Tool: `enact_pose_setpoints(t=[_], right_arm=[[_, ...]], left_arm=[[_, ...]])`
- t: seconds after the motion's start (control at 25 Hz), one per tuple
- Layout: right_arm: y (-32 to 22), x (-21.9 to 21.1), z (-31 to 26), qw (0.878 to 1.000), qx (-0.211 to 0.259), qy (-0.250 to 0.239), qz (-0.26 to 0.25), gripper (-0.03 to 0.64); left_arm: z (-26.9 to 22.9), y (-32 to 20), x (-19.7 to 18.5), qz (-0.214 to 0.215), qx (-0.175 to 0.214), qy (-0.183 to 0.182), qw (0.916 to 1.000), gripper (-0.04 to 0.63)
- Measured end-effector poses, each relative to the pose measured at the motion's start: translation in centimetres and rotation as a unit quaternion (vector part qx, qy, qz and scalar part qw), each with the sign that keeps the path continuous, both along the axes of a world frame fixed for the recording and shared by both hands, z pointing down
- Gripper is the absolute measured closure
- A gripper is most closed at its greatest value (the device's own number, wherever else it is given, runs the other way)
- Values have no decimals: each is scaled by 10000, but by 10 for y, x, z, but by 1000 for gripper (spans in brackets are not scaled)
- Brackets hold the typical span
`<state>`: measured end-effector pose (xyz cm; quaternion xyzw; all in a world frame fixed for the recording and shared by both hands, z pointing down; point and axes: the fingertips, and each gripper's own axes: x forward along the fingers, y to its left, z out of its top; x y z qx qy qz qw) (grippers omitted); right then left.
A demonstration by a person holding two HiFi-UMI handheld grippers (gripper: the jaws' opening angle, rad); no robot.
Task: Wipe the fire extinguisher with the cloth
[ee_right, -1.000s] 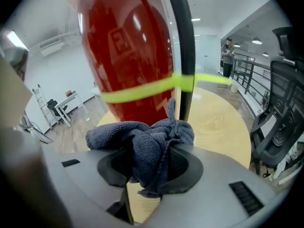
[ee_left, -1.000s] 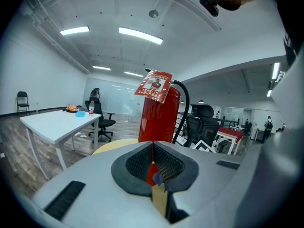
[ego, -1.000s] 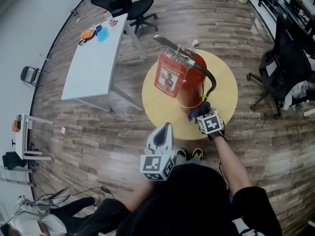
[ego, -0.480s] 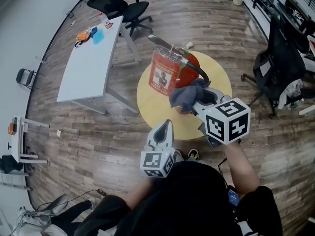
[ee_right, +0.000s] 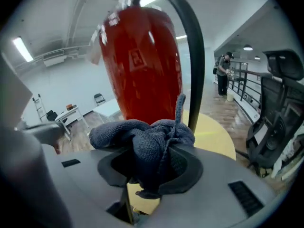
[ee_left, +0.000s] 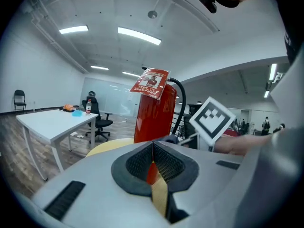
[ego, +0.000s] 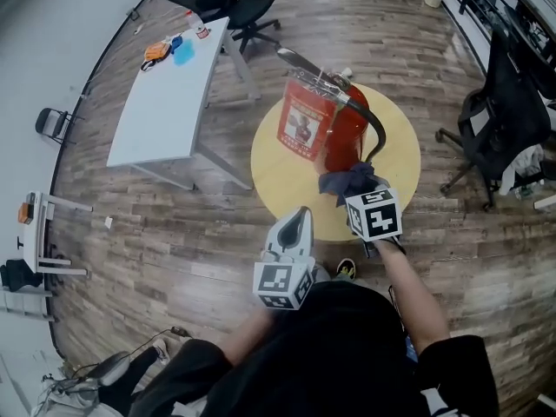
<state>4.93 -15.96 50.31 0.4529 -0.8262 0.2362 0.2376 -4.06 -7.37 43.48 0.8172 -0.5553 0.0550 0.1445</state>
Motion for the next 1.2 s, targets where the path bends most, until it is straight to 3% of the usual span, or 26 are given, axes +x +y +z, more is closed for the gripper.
enact_pose_setpoints(t=[0.32,0.56,0.68,0.88,0.96,1.0,1.12,1.2], right_arm=[[-2,-7,160,9888,-1186,471,772,482],[-2,-11,185,9764,-1643,582,1277,482],[4,-31,157,9746,-1788,113,1347,482],[6,-64,40,9725,-1464,-1357,1197,482],[4,-72,-13,9566,-1413,-2275,1151,482],[3,-75,-39,9412,-1420,-2845,1137,482],[0,-82,-104,8663,-1612,-4554,1272,482],[2,-86,-131,8267,-1610,-5228,1314,482]], left_arm=[[10,5,-56,-344,-223,-6,9992,572],[7,1,-101,-347,-291,-79,9989,572],[8,-1,-114,-226,-308,-66,9992,572],[7,-11,-115,98,-236,97,9996,571],[4,-15,-115,225,-200,165,9994,572],[3,-16,-116,288,-175,197,9992,572],[0,-14,-126,451,-133,286,9985,572],[2,-9,-136,519,-155,325,9980,572]])
